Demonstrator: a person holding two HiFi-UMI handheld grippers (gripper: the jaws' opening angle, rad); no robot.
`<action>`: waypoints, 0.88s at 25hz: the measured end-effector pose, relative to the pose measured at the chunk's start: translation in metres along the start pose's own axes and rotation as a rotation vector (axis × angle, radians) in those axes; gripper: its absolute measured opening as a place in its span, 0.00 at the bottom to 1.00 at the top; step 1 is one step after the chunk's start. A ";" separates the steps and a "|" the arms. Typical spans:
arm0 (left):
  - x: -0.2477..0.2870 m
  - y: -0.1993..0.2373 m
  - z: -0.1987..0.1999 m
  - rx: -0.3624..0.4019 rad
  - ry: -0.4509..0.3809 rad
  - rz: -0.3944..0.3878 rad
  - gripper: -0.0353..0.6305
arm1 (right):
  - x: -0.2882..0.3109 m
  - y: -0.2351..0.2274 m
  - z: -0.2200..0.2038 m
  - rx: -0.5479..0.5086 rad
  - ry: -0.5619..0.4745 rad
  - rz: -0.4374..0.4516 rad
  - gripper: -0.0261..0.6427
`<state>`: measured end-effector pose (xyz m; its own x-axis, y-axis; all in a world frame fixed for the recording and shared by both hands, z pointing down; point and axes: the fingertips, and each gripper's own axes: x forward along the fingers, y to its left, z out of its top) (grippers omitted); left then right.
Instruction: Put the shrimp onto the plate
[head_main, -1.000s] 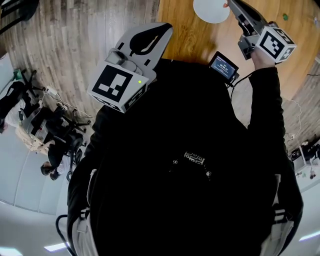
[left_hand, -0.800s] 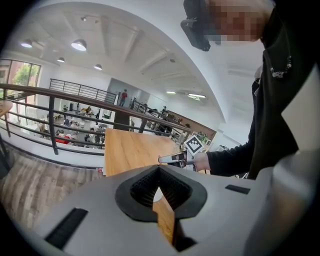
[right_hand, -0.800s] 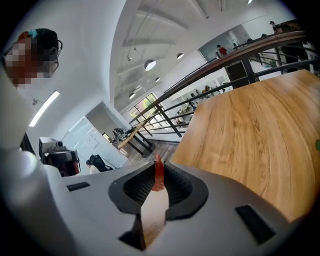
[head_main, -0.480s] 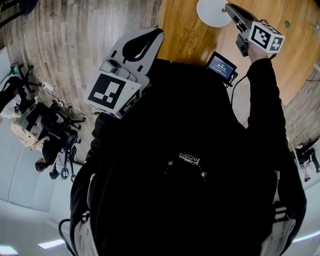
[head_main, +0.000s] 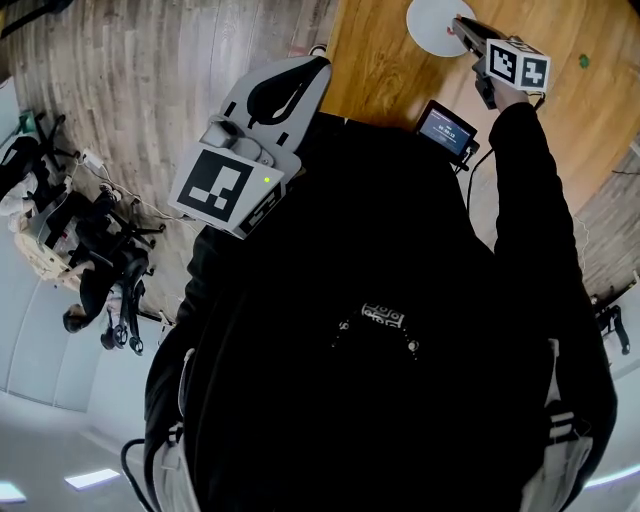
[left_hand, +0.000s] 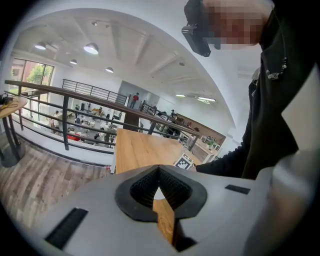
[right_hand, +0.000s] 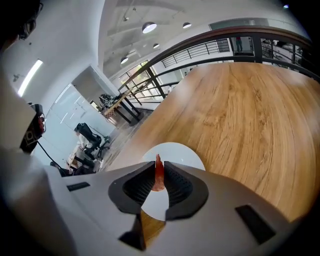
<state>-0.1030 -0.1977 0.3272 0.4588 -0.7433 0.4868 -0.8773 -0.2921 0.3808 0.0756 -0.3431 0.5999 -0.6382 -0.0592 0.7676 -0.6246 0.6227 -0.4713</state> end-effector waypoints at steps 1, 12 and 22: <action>-0.001 0.000 0.000 -0.004 -0.001 0.003 0.06 | 0.003 -0.001 -0.003 -0.003 0.014 -0.004 0.14; -0.012 0.003 -0.002 -0.019 -0.013 0.024 0.06 | 0.023 -0.005 -0.018 -0.073 0.123 -0.090 0.14; -0.010 0.007 0.001 -0.015 -0.020 0.030 0.06 | 0.027 -0.010 -0.012 -0.085 0.104 -0.105 0.17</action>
<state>-0.1134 -0.1927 0.3242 0.4295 -0.7635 0.4822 -0.8883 -0.2611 0.3779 0.0701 -0.3409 0.6303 -0.5182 -0.0492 0.8538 -0.6424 0.6815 -0.3506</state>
